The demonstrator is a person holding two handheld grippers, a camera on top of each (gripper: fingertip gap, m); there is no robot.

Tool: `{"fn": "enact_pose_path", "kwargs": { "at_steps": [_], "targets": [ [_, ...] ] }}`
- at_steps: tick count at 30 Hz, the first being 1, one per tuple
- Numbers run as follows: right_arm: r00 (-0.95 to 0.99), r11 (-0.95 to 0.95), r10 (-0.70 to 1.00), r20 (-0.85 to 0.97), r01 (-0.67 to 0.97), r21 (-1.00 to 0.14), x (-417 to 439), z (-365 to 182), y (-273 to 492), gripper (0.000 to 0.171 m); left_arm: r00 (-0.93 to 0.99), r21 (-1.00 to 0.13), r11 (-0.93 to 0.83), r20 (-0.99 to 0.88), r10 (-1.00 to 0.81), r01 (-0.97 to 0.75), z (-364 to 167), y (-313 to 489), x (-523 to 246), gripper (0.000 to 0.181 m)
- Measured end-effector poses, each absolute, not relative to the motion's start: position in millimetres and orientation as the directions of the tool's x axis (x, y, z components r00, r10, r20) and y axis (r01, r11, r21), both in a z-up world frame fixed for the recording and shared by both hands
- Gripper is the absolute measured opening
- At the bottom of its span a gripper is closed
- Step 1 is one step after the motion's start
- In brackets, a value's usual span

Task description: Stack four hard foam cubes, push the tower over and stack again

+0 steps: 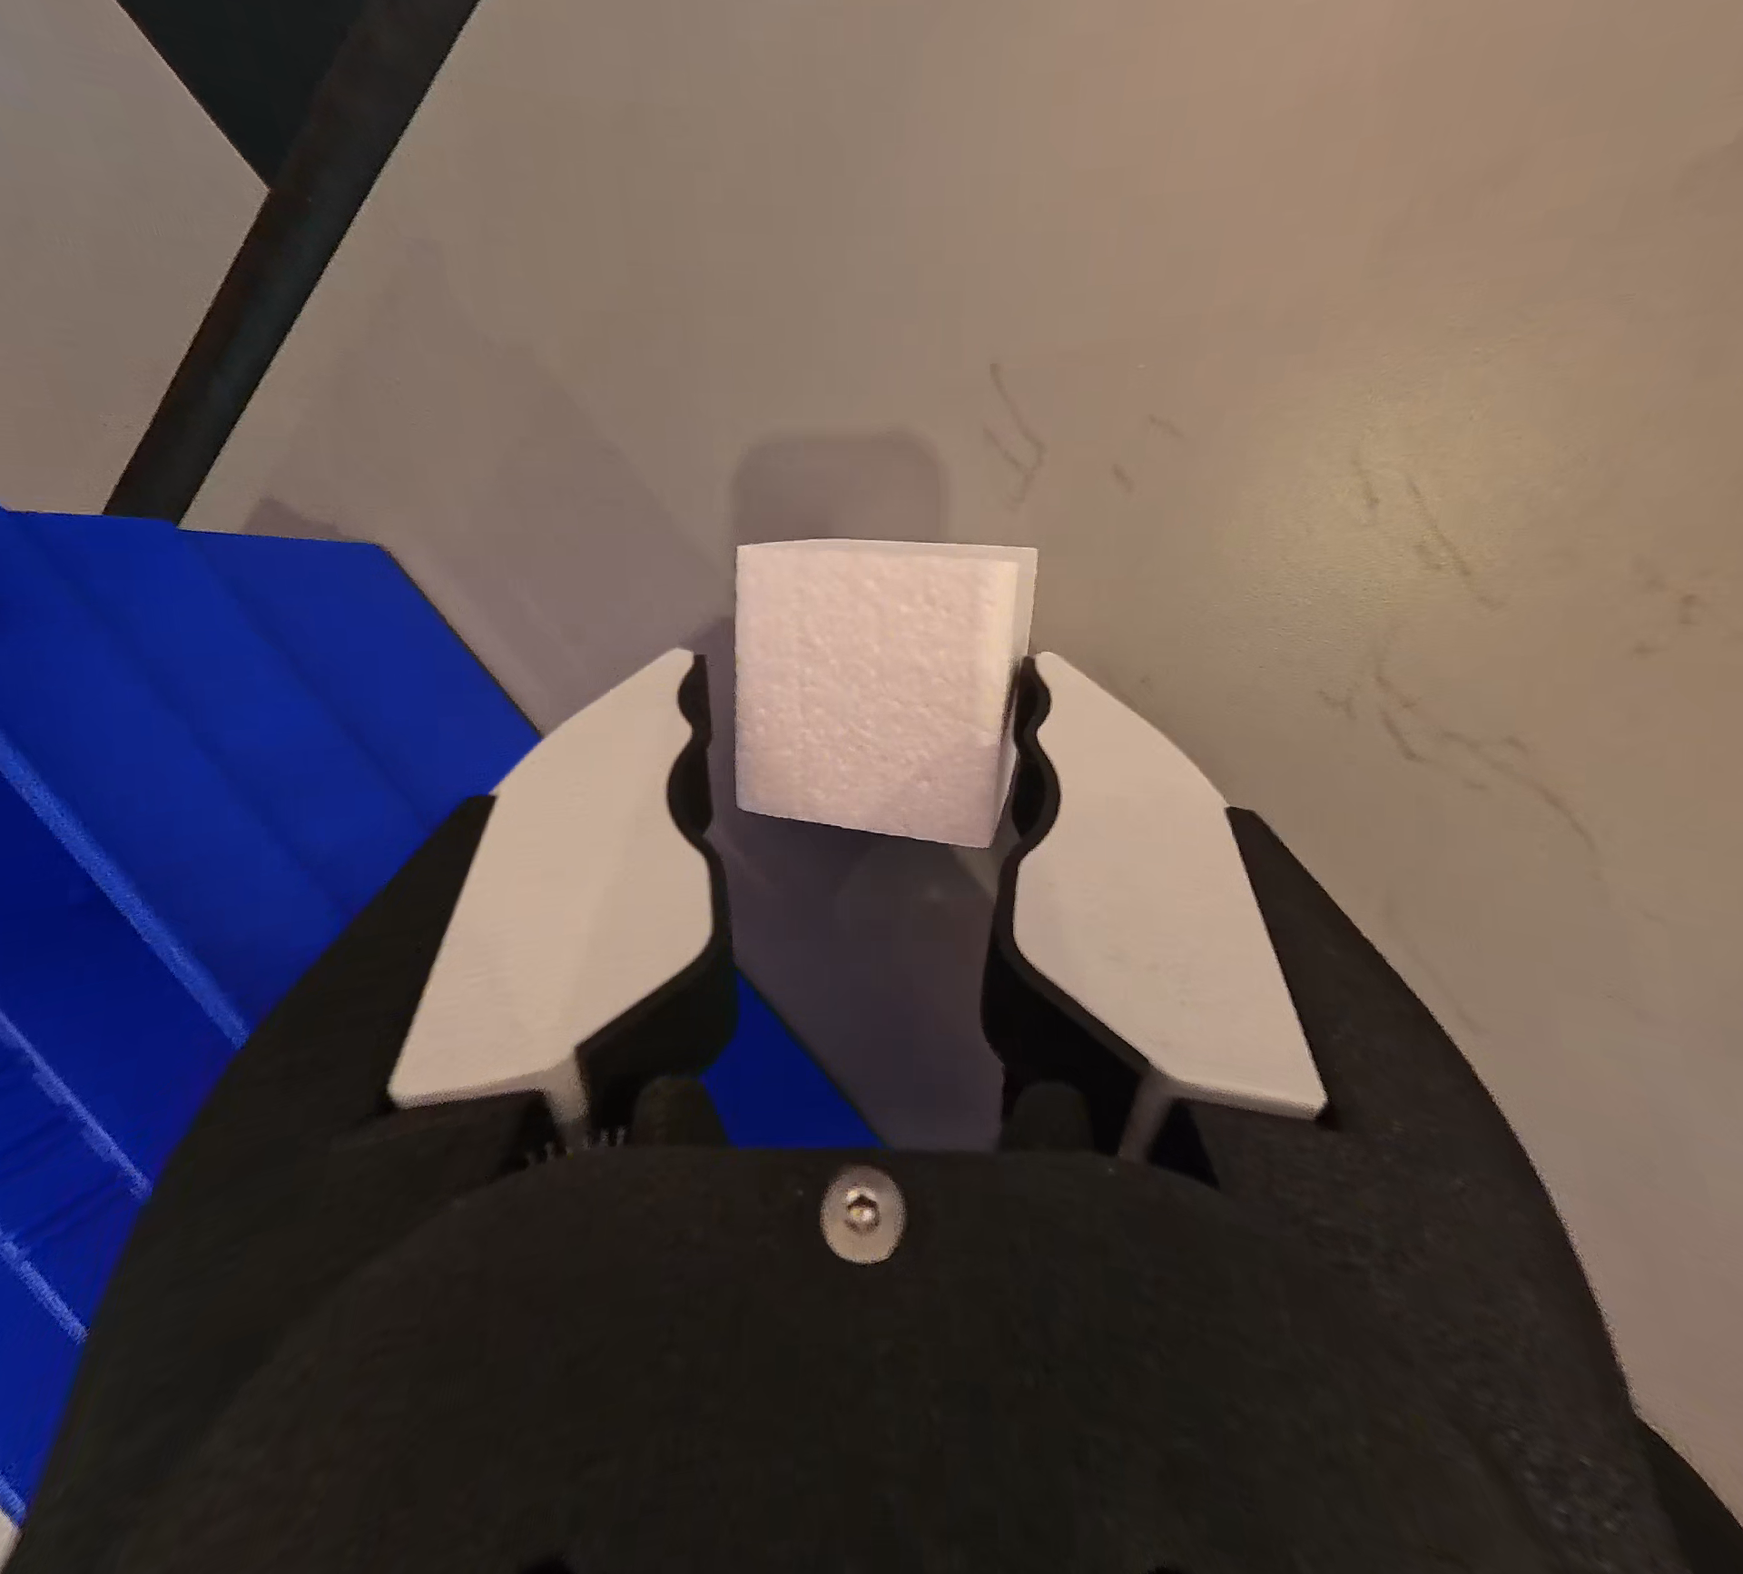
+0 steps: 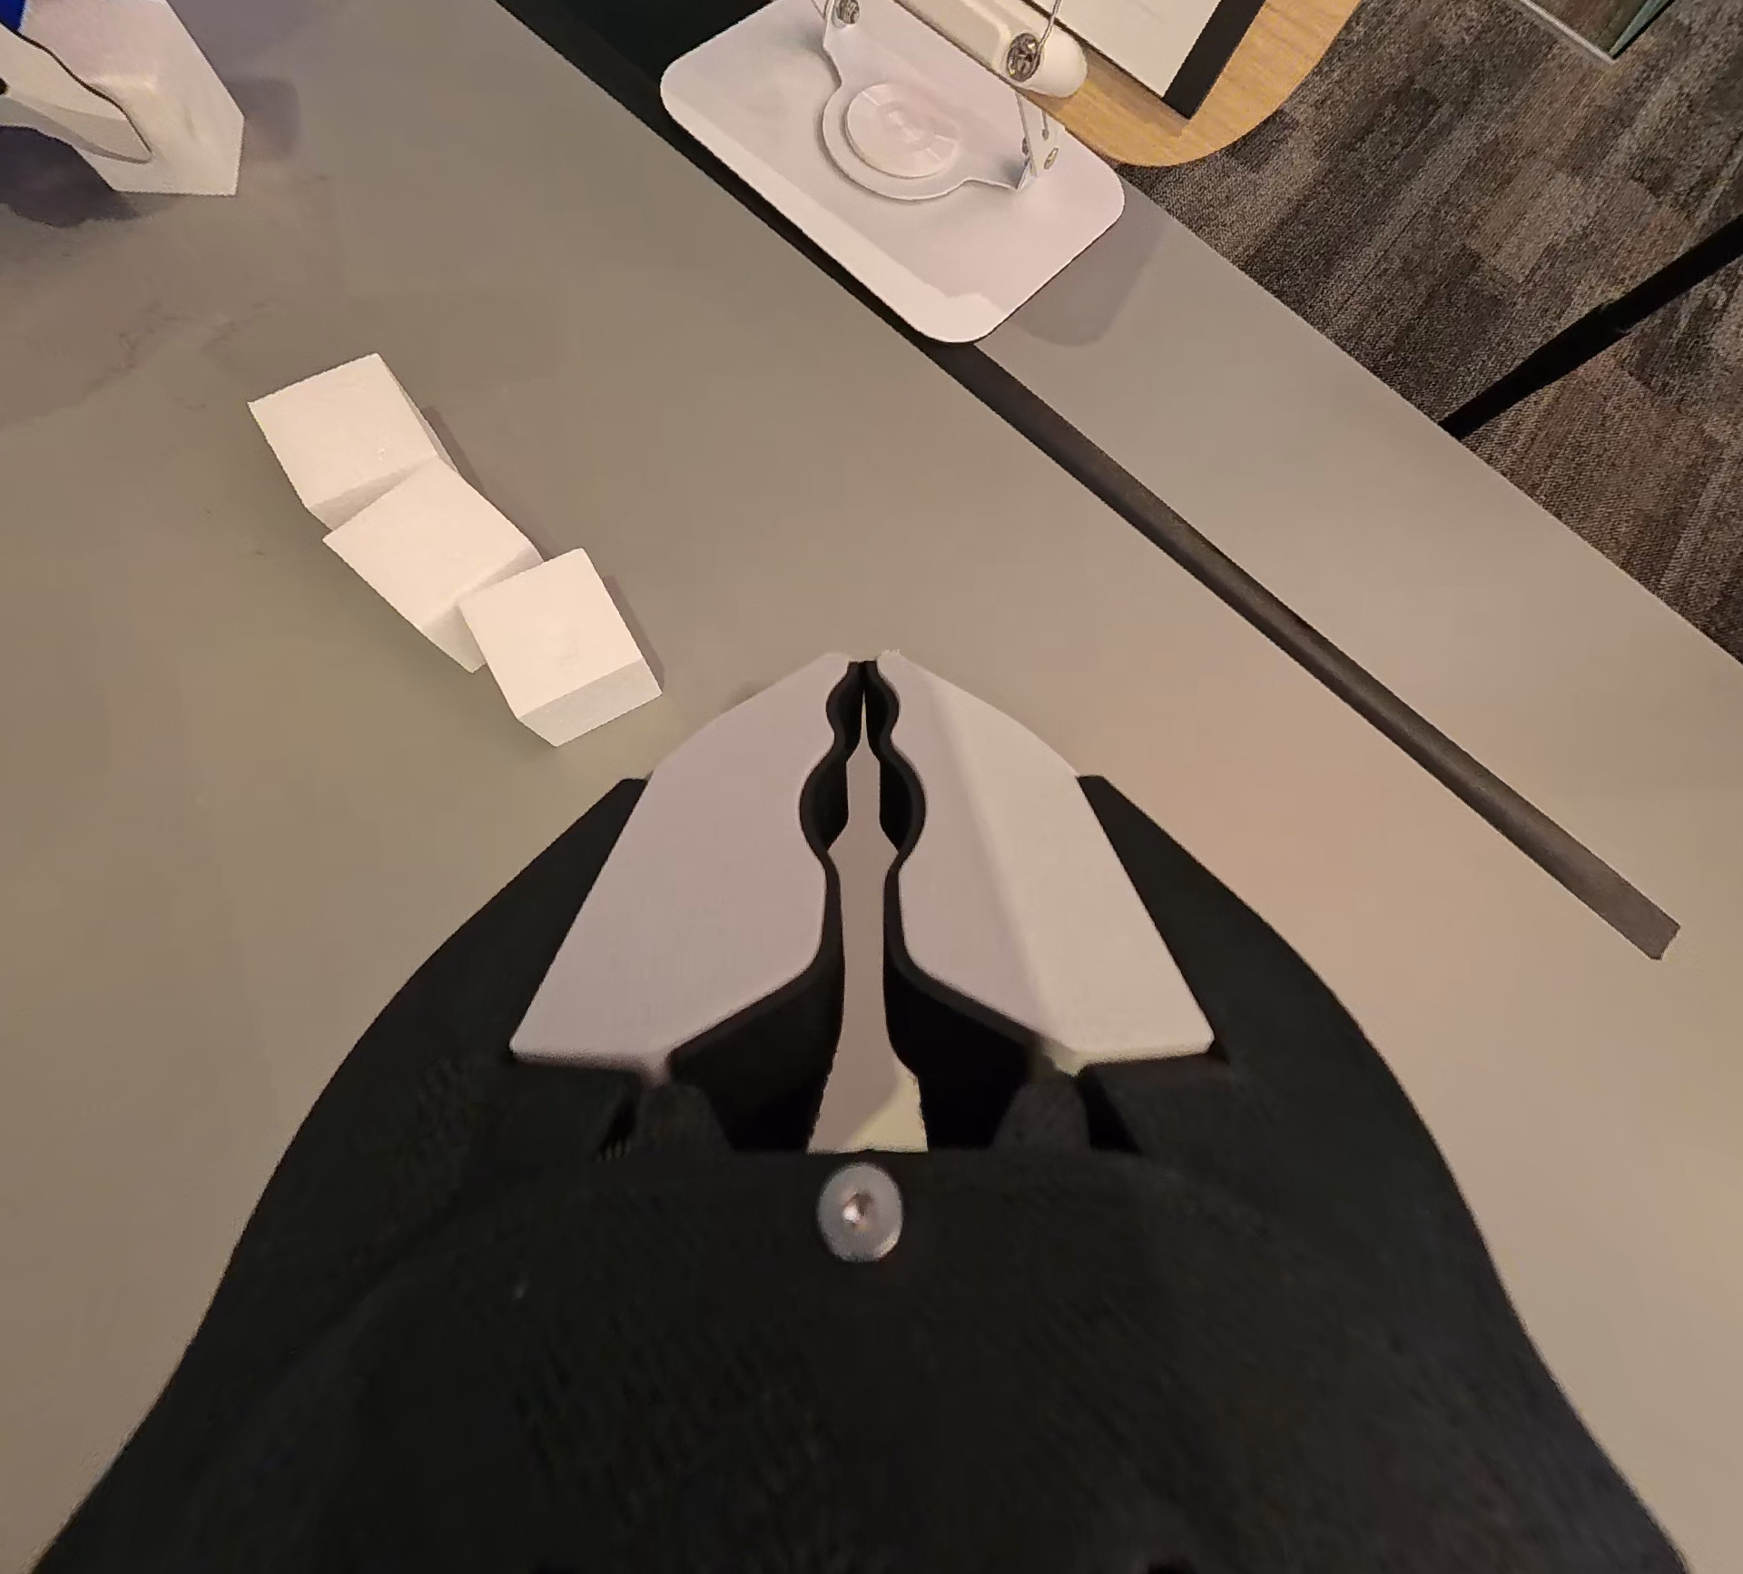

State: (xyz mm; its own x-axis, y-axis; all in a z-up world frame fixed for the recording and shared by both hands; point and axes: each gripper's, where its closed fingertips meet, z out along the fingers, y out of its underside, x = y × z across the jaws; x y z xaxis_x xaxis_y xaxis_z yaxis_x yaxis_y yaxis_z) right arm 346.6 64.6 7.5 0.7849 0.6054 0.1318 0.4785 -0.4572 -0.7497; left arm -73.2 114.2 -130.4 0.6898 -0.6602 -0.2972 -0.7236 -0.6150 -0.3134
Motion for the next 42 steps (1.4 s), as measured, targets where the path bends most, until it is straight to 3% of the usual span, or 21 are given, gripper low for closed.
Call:
{"fn": "enact_pose_path", "kwargs": {
  "at_steps": [11,30,34,36,38,42],
  "targets": [
    [0.787,-0.476,0.599,0.147,0.498,-0.725,351.7,1.2,65.9,0.001,0.686,-0.316,-0.614,-0.228,-0.691,-0.724,-128.1,104.4,-58.7,0.056],
    [0.785,-0.467,0.600,0.156,0.502,-0.728,356.2,4.2,64.5,0.001,0.638,-0.542,-0.534,-0.004,-0.770,-0.649,-80.4,85.3,3.0,0.056],
    [0.784,-0.465,0.602,0.150,0.498,-0.732,357.7,5.1,64.5,0.001,0.566,-0.673,-0.406,-0.024,-0.824,-0.618,-43.8,76.8,29.7,0.056],
    [0.782,-0.467,0.606,0.145,0.498,-0.731,357.9,4.1,64.3,0.001,0.465,-0.737,-0.237,-0.117,-0.878,-0.633,-23.5,66.1,49.5,0.056],
    [0.779,-0.470,0.611,0.144,0.502,-0.726,358.4,2.6,63.8,0.001,0.392,-0.754,-0.081,-0.243,-0.887,-0.651,-10.2,57.6,63.1,0.055],
    [0.777,-0.469,0.614,0.137,0.500,-0.728,359.4,3.0,64.2,0.001,0.277,-0.738,0.034,-0.295,-0.915,-0.674,-2.1,42.1,87.9,0.056]
  ]
}}
